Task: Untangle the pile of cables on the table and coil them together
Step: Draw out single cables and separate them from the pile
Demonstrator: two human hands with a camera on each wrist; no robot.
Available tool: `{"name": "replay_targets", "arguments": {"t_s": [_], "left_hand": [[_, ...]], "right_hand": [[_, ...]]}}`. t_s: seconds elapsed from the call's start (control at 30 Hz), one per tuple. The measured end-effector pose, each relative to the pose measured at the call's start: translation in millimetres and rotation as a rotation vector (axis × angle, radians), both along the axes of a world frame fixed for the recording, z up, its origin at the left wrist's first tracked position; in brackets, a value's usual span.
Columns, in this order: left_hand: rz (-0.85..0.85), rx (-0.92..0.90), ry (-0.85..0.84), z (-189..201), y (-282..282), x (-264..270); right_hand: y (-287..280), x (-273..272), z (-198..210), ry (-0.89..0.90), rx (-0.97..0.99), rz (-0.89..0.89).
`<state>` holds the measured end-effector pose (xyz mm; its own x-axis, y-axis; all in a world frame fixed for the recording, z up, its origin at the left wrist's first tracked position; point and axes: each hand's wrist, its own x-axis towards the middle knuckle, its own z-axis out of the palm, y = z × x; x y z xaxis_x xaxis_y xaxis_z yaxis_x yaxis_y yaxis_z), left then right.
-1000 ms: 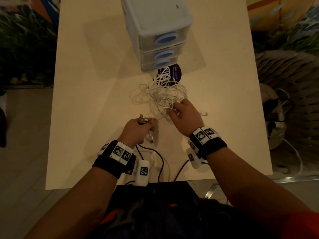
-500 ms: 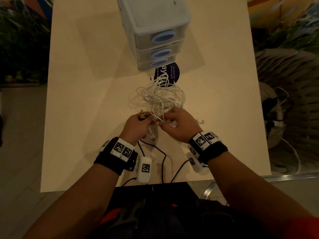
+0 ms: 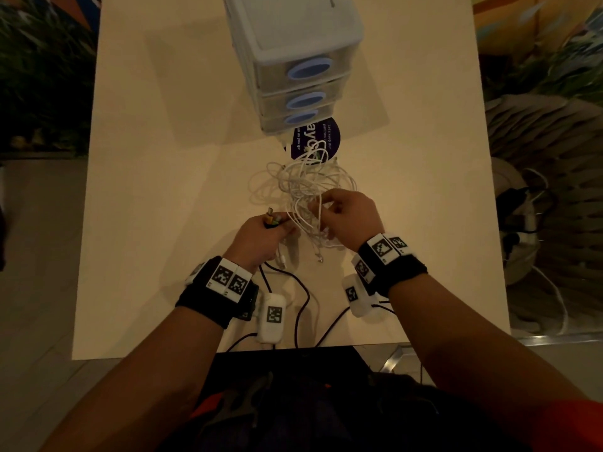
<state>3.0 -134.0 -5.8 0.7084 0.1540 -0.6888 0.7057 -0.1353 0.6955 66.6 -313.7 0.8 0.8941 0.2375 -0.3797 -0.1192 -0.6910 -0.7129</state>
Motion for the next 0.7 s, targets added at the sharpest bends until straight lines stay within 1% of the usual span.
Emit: {"name": "replay_targets", "arguments": {"t_s": [0.07,0.17,0.27,0.37,0.43,0.5,0.57,0.7], "left_hand": [[-0.007,0.005,0.001,2,-1,0],[-0.009,0.048,-0.017,6,0,1],[0.064,0.142,-0.094,9,3,1],[0.147,0.250,-0.224,11,7,1],[0.150,0.262,-0.303,13,5,2],[0.108,0.238,-0.388,19,0,4],[0.043,0.213,-0.424,21,-6,7],[-0.139,0.136,-0.335,20,-14,12]], "right_hand": [[0,1,-2,-0.066,-0.008,-0.015],[0,2,-1,-0.145,0.037,-0.070],[-1,3,4,-0.175,0.075,-0.078],[-1,4,9,-0.138,0.168,-0.095],[0,4,13,-0.057,0.252,-0.121],[1,4,13,-0.025,0.300,-0.117],[1,4,11,-0.060,0.316,-0.102],[-3,4,12,-0.048,0.397,-0.171]]}}
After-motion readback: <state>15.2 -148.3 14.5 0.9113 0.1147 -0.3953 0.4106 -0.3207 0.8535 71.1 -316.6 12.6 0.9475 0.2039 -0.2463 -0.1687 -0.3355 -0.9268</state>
